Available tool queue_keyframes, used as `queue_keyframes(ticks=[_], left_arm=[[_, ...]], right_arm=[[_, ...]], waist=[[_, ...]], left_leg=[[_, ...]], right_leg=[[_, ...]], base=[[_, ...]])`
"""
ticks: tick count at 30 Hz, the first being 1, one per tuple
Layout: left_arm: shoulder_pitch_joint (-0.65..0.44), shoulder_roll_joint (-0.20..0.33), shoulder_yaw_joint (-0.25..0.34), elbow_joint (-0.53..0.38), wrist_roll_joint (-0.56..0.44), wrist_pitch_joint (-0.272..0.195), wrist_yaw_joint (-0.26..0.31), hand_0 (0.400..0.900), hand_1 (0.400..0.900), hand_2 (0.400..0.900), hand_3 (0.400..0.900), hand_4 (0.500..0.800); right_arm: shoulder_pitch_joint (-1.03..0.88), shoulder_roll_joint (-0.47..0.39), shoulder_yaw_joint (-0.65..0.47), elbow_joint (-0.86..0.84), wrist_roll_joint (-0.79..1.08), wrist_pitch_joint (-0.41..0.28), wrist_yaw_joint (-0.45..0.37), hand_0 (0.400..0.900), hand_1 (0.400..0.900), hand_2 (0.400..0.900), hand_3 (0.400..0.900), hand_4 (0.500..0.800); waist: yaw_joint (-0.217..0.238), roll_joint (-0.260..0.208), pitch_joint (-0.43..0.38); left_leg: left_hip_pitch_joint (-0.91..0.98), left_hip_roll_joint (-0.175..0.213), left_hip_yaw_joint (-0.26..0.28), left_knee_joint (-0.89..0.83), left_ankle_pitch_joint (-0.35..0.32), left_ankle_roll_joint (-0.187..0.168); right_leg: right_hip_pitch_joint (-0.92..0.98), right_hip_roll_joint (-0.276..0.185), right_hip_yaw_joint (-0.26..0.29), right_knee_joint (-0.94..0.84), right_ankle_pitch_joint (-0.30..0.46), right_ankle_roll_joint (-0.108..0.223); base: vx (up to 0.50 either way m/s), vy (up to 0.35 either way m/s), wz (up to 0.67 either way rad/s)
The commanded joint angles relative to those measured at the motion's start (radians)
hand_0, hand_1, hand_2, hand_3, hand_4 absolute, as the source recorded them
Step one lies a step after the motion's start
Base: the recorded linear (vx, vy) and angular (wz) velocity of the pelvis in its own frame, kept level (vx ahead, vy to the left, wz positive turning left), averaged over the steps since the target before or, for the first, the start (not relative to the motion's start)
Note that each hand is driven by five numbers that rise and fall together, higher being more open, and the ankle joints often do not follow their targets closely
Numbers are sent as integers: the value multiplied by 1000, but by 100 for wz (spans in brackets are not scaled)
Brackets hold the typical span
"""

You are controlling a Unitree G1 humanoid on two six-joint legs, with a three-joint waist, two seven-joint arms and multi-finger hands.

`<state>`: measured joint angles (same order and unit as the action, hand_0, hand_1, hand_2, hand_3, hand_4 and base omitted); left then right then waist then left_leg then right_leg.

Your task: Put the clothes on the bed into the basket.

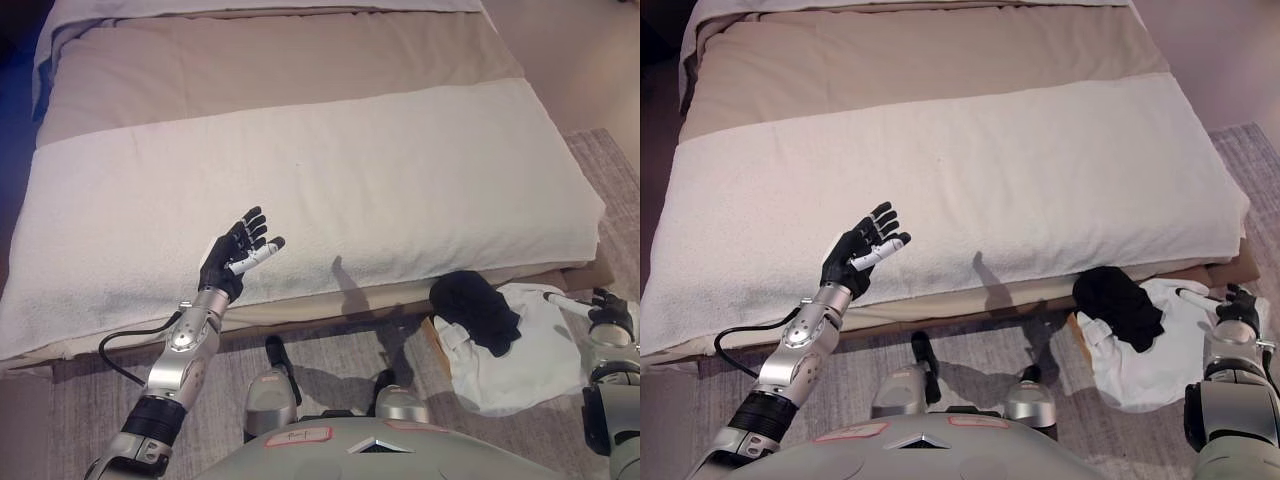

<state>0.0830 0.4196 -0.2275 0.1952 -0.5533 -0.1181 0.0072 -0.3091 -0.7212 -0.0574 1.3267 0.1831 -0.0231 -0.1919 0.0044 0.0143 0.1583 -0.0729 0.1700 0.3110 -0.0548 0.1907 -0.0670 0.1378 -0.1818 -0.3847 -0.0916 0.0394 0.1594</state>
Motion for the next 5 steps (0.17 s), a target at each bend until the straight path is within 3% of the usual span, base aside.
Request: queue_keyframes(ticks=[1,5], left_arm=[[-90,-30,78,-89,15,-98,11,900,900,900,900,800],[-83,-34,97,-77,31,-102,25,900,900,900,900,800]], right_arm=[[-122,-34,76,-121,-13,-42,-68,900,900,900,900,800],[-131,-1,93,-233,-29,-50,-80,900,900,900,900,800]], waist=[[15,-18,-2],[17,-21,-4]], left_leg=[[-21,52,-56,99,-67,-88],[-23,54,-57,106,-71,-87]], right_leg=[[31,55,-56,4,-75,-50],[34,55,-53,4,-75,-53]], base=[[0,0,0],[0,0,0]])
